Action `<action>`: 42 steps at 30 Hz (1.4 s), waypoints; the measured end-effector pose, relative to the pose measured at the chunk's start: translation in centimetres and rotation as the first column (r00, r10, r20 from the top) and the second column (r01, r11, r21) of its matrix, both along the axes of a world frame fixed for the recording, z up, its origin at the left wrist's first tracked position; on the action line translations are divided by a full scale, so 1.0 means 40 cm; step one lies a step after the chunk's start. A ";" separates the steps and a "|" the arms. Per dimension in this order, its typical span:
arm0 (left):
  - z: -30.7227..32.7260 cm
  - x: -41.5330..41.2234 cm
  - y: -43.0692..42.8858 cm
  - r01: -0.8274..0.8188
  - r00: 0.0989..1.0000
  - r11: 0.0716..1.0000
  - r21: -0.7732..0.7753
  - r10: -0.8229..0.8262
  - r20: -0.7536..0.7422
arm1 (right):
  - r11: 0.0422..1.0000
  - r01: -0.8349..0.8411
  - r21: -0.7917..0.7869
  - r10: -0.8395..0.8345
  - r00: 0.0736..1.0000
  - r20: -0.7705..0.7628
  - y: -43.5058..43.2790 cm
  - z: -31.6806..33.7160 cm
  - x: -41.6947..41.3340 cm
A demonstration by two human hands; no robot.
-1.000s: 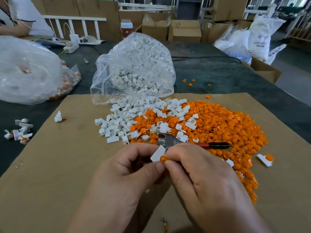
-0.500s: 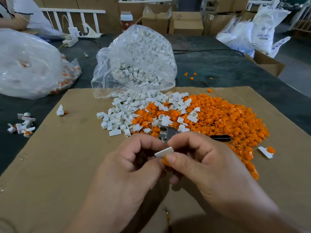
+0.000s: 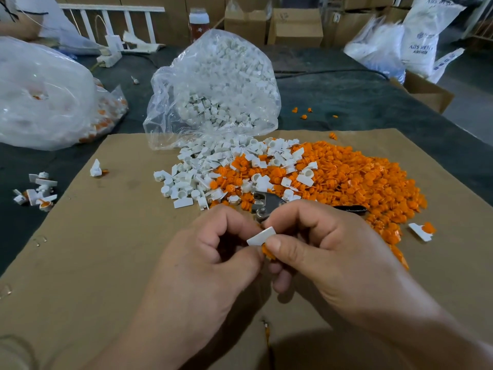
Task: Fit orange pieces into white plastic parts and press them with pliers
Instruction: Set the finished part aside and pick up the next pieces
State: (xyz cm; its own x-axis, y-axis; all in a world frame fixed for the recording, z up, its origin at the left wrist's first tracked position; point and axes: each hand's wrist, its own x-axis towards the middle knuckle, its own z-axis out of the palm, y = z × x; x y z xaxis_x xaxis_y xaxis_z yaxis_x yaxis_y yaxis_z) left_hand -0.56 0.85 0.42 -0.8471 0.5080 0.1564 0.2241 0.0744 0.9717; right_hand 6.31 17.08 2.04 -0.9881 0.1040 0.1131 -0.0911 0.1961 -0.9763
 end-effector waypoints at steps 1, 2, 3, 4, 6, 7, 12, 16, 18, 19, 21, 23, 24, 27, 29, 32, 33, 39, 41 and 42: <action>-0.001 0.000 0.000 -0.009 1.000 1.000 -0.009 0.009 -0.003 | 1.000 0.006 0.005 -0.006 1.000 0.004 -0.001 -0.001 0.000; -0.001 0.001 -0.001 -0.019 1.000 1.000 -0.018 0.019 -0.011 | 1.000 0.014 0.013 -0.014 1.000 0.006 -0.002 -0.001 -0.001; 0.000 0.002 0.000 -0.026 0.999 0.999 -0.028 0.026 -0.021 | 0.999 0.024 0.024 -0.025 1.000 0.007 -0.003 0.000 -0.002; 0.002 0.004 0.000 -0.034 0.999 0.999 -0.038 0.033 -0.033 | 0.999 0.035 0.033 -0.035 0.999 0.007 -0.004 0.001 -0.002; 0.007 0.006 0.001 -0.049 0.997 0.997 -0.056 0.046 -0.061 | 0.998 0.047 0.035 -0.047 0.999 0.006 -0.007 0.007 0.000; 0.009 0.006 0.002 -0.045 0.998 0.998 -0.053 0.042 -0.057 | 0.998 0.049 0.038 -0.050 0.999 0.004 -0.007 0.011 0.001; 0.012 -0.009 -0.010 0.049 0.998 0.999 -0.017 -0.048 0.047 | 0.988 0.082 0.133 -0.083 0.997 -0.003 0.002 0.024 0.011; 0.014 -0.030 -0.025 0.064 0.997 0.994 -0.091 -0.069 -0.046 | 0.979 0.078 0.188 -0.079 0.997 -0.002 -0.003 0.029 0.014; 0.012 -0.033 -0.026 0.090 0.995 0.992 -0.087 -0.093 -0.021 | 0.977 0.079 0.199 -0.081 0.997 0.006 -0.005 0.029 0.013; 0.010 -0.031 -0.025 0.114 0.993 0.991 -0.071 -0.114 0.010 | 0.975 0.075 0.210 -0.078 0.997 0.009 -0.005 0.028 0.013; 0.005 -0.027 -0.020 0.154 0.980 0.988 0.012 -0.155 0.129 | 0.966 0.085 0.243 -0.085 0.996 -0.011 -0.006 0.029 0.012; 0.006 -0.026 -0.016 0.131 0.941 0.984 0.122 -0.162 0.296 | 0.901 0.185 0.391 -0.156 0.982 -0.104 0.008 0.025 0.013; 0.007 -0.027 -0.015 0.102 0.924 0.985 0.142 -0.146 0.353 | 0.829 0.261 0.495 -0.206 0.965 -0.163 0.020 0.025 0.013; 0.023 -0.030 -0.017 0.035 0.877 0.986 0.165 -0.109 0.467 | 0.530 0.319 0.785 -0.255 0.944 -0.211 0.054 0.039 0.009; 0.032 -0.033 -0.018 0.015 0.866 0.983 0.182 -0.104 0.490 | 0.341 0.117 0.933 -0.263 0.964 -0.025 0.065 0.035 0.009; 0.036 -0.043 -0.022 -0.010 0.858 0.978 0.206 -0.098 0.504 | 0.221 -0.112 0.969 -0.295 0.939 0.176 0.076 0.028 0.016; 0.035 -0.045 -0.023 -0.020 0.852 0.976 0.217 -0.097 0.515 | 0.217 -0.124 0.968 -0.293 0.938 0.186 0.079 0.029 0.018; 0.042 -0.044 -0.021 -0.045 0.832 0.968 0.246 -0.100 0.546 | 0.169 -0.096 0.981 -0.302 0.942 0.144 0.096 0.025 0.004; 0.044 -0.043 -0.019 -0.052 0.826 0.967 0.251 -0.100 0.555 | 0.121 -0.079 0.989 -0.316 0.942 0.114 0.090 0.017 -0.007; 0.045 -0.043 -0.018 -0.053 0.824 0.966 0.252 -0.100 0.557 | 0.099 -0.067 0.993 -0.321 0.942 0.096 0.085 0.014 -0.013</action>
State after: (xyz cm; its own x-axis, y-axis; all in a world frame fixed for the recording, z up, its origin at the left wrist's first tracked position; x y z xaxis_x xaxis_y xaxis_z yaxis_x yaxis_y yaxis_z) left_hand -2.27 0.11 2.21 -0.8134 0.5385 -0.2201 -0.3668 -0.1810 0.9125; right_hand 5.80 20.46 2.61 -0.9751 0.2210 0.0166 0.2214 0.9682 0.1164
